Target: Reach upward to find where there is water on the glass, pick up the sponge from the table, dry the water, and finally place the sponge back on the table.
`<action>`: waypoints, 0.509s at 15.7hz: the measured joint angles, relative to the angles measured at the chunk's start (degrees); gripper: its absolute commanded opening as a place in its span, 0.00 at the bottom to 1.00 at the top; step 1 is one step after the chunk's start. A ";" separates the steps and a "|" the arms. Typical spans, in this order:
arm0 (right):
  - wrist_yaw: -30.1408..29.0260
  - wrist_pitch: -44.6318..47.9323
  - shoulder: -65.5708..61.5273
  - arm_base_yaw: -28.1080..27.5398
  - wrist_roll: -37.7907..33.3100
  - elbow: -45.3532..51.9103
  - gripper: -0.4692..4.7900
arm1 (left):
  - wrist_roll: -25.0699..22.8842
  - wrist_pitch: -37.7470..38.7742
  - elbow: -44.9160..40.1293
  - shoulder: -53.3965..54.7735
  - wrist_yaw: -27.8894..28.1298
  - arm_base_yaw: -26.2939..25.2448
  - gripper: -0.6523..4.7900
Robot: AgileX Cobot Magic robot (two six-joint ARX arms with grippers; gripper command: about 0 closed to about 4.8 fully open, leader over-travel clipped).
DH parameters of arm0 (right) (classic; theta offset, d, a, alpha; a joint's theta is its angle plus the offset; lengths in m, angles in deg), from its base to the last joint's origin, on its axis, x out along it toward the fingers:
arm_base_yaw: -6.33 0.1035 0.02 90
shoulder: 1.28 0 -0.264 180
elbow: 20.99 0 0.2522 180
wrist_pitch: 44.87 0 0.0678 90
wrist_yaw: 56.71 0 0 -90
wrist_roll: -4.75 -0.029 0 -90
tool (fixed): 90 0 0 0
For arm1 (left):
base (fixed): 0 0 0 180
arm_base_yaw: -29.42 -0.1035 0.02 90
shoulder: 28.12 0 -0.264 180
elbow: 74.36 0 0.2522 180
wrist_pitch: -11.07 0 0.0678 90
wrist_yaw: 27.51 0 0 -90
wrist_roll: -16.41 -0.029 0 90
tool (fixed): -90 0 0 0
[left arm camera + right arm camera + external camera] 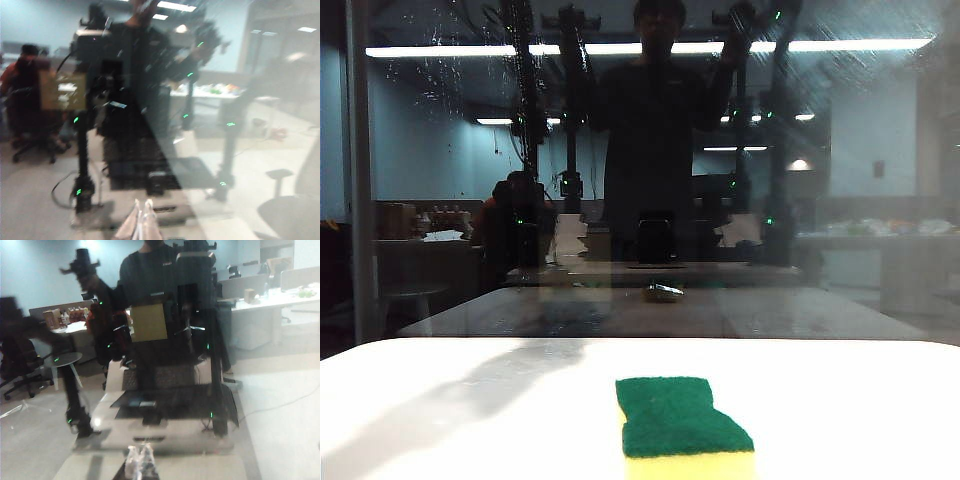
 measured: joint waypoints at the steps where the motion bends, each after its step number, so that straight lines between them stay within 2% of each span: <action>1: 0.02 -1.20 -2.10 0.00 0.00 -2.75 0.08 | -0.02 -0.61 0.00 1.09 1.03 0.00 0.11; 4: -0.02 -6.05 -8.17 0.02 0.00 -11.26 0.08 | 0.00 -1.77 0.00 2.95 1.53 -2.47 0.11; 6: 0.00 -7.08 -8.87 0.00 0.00 -12.33 0.08 | 0.00 -2.49 0.15 2.91 1.77 -5.27 0.11; 8: -0.09 -7.04 -8.87 0.09 0.83 -12.35 0.08 | 0.00 -3.85 0.26 2.73 -1.86 -8.00 0.11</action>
